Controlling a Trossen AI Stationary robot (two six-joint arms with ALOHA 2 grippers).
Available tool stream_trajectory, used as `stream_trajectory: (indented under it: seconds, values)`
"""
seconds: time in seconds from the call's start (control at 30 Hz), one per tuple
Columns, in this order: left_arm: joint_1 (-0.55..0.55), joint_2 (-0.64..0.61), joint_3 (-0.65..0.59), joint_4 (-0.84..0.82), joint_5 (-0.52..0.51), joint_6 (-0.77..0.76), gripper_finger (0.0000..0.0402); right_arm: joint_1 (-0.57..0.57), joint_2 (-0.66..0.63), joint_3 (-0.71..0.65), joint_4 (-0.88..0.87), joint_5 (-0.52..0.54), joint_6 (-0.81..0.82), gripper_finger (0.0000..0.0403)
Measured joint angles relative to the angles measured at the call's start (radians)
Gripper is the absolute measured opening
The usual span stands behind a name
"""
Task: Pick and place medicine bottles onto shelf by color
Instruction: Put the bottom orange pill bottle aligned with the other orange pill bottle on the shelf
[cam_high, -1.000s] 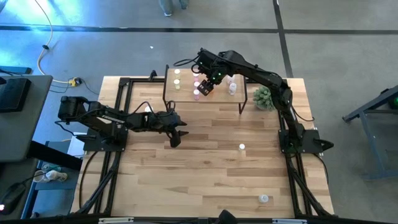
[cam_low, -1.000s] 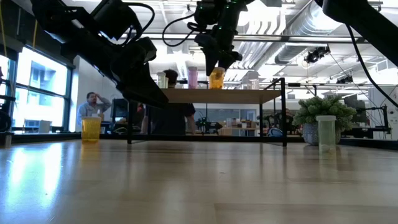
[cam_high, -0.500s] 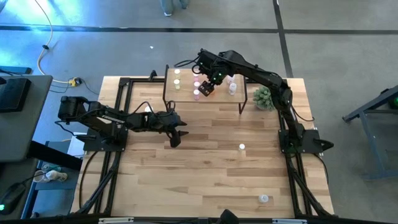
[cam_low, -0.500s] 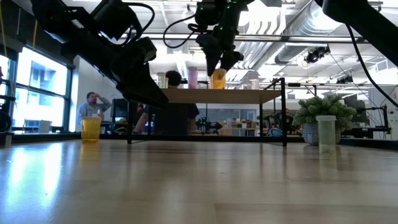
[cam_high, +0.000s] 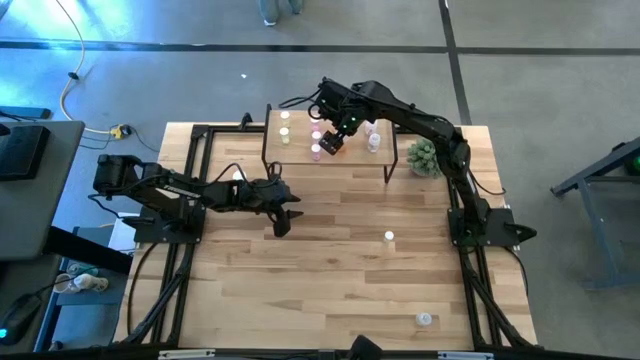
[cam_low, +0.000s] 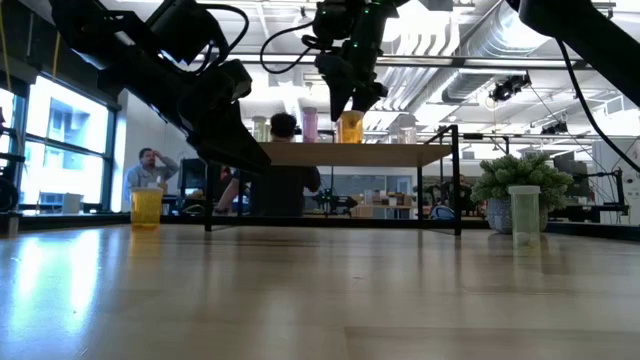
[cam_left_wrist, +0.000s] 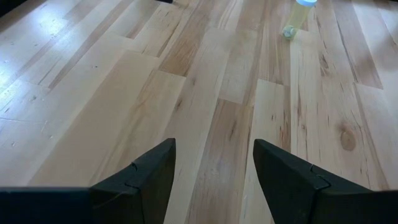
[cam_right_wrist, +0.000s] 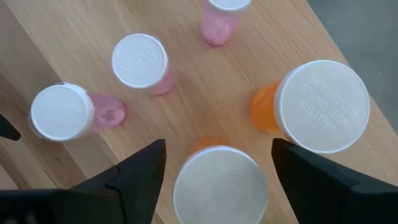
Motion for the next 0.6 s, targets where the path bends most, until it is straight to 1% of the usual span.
stream_trajectory:
  seconds: [0.17,0.47,0.6]
  values:
    - [0.0,0.0,0.0,0.0,0.0,0.0,0.0207,0.0,-0.007,0.0,-0.005,0.0,-0.001,0.0284]
    - [0.0,0.0,0.0,0.002,0.0,0.0,0.0207,0.003,-0.058,0.0,-0.027,-0.016,0.017,0.0284]
    - [0.0,0.0,0.0,0.001,0.0,0.0,0.0207,0.005,-0.081,0.002,-0.033,-0.029,-0.025,0.0284]
